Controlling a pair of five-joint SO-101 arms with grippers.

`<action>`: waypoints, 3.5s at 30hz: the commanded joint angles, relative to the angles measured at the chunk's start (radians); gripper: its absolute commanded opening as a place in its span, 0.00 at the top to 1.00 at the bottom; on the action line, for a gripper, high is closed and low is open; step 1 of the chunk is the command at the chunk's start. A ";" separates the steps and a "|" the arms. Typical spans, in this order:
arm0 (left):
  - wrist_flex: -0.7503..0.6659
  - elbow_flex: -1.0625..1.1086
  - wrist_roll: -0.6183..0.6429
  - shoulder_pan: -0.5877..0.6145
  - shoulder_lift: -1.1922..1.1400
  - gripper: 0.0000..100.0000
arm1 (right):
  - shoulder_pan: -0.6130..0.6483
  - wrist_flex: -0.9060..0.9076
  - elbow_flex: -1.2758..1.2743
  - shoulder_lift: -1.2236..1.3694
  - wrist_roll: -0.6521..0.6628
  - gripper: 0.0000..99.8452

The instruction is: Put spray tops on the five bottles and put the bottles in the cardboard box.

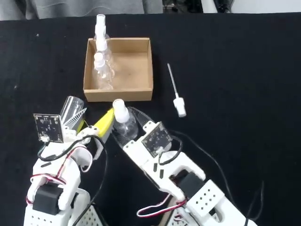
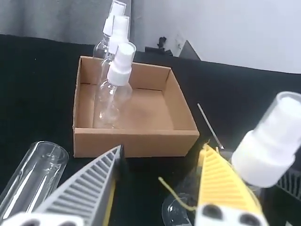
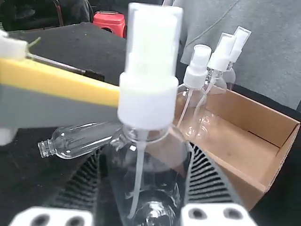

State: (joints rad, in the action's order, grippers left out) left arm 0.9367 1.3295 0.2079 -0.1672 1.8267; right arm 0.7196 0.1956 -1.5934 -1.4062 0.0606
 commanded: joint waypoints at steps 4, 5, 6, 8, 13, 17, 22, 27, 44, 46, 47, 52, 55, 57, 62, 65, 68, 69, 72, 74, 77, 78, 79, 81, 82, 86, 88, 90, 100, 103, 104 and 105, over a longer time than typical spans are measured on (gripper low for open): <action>0.006 -0.041 -0.066 -0.079 -0.002 0.76 | -0.015 -0.029 0.036 -0.015 0.000 0.91; 0.006 -0.041 -0.066 -0.079 -0.002 0.76 | -0.015 -0.029 0.036 -0.015 0.000 0.91; 0.006 -0.042 -0.066 -0.079 -0.002 0.76 | -0.015 -0.029 0.036 -0.015 0.000 0.91; 0.006 -0.045 -0.066 -0.079 -0.002 0.76 | -0.017 -0.029 0.036 -0.015 0.000 0.91; 0.003 -0.065 -0.064 -0.004 -0.002 0.76 | -0.017 -0.028 0.036 -0.015 0.000 0.91; -0.003 -0.102 -0.064 0.090 -0.002 0.76 | -0.018 0.011 0.039 -0.021 0.000 0.91; 0.002 -0.124 -0.074 0.154 -0.002 0.76 | -0.018 0.029 0.044 -0.022 0.000 0.91; 0.005 -0.117 -0.068 0.254 -0.002 0.76 | -0.018 0.029 0.045 -0.022 0.000 0.91; -0.146 0.137 -0.075 0.410 -0.002 0.89 | -0.173 0.061 0.131 -0.022 -0.008 0.91; -0.157 0.156 -0.075 0.410 -0.002 0.89 | -0.184 0.135 0.193 -0.019 -0.008 0.91; -0.163 0.163 -0.075 0.412 -0.002 0.90 | -0.189 0.176 0.225 -0.018 -0.009 0.91; -0.212 0.200 -0.130 0.440 -0.002 0.97 | -0.193 0.302 0.335 -0.013 -0.009 0.91; -0.285 0.272 -0.161 0.455 -0.002 0.97 | -0.193 0.319 0.380 -0.012 -0.009 0.91; -0.334 0.303 -0.160 0.478 -0.002 0.97 | -0.193 0.336 0.412 -0.012 -0.006 0.91; -0.377 0.326 -0.161 0.489 -0.002 0.97 | -0.193 0.379 0.516 -0.010 -0.008 0.91; -0.373 0.328 -0.166 0.489 -0.002 0.97 | -0.193 0.411 0.588 0.022 -0.008 0.91; -0.377 0.338 -0.166 0.496 -0.002 0.97 | -0.193 0.430 0.662 0.107 -0.008 0.91; -0.377 0.340 -0.166 0.496 -0.002 0.97 | -0.193 0.430 0.685 0.142 -0.008 0.91; -0.377 0.341 -0.166 0.498 -0.002 0.97 | -0.193 0.423 0.753 0.251 -0.008 0.91; -0.377 0.341 -0.166 0.498 -0.002 0.97 | -0.193 0.423 0.796 0.321 -0.008 0.91; -0.376 0.341 -0.167 0.499 -0.002 0.97 | -0.201 0.422 0.855 0.426 -0.008 0.91; -0.376 0.341 -0.167 0.499 -0.002 0.97 | -0.213 0.422 0.874 0.460 -0.008 0.91; -0.376 0.341 -0.167 0.499 -0.002 0.97 | -0.222 0.420 0.897 0.495 -0.008 0.91; -0.374 0.341 -0.167 0.499 -0.002 0.97 | -0.256 0.420 0.943 0.565 -0.008 0.91; -0.374 0.341 -0.167 0.499 -0.002 0.97 | -0.275 0.420 0.969 0.602 -0.008 0.91; -0.374 0.343 -0.167 0.499 -0.002 0.97 | -0.322 0.365 1.049 0.753 -0.009 0.91; -0.374 0.343 -0.167 0.499 -0.002 0.97 | -0.331 0.331 1.078 0.823 -0.009 0.91; -0.374 0.343 -0.167 0.499 -0.002 0.97 | -0.341 0.305 1.107 0.891 -0.009 0.91; -0.376 0.343 -0.167 0.499 -0.002 0.97 | -0.348 0.258 1.287 1.181 -0.009 0.91; -0.376 0.343 -0.167 0.499 -0.002 0.97 | -0.361 0.258 1.363 1.268 -0.009 0.91; -0.376 0.343 -0.167 0.499 -0.002 0.97 | -0.365 0.258 1.388 1.299 -0.020 0.90; -0.376 0.343 -0.167 0.499 -0.002 0.97 | -0.368 0.258 1.419 1.331 -0.044 0.90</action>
State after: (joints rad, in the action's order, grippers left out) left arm 0.5823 1.6686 0.0483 0.3237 1.8159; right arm 0.3913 0.4887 -0.2938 -0.1128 0.0560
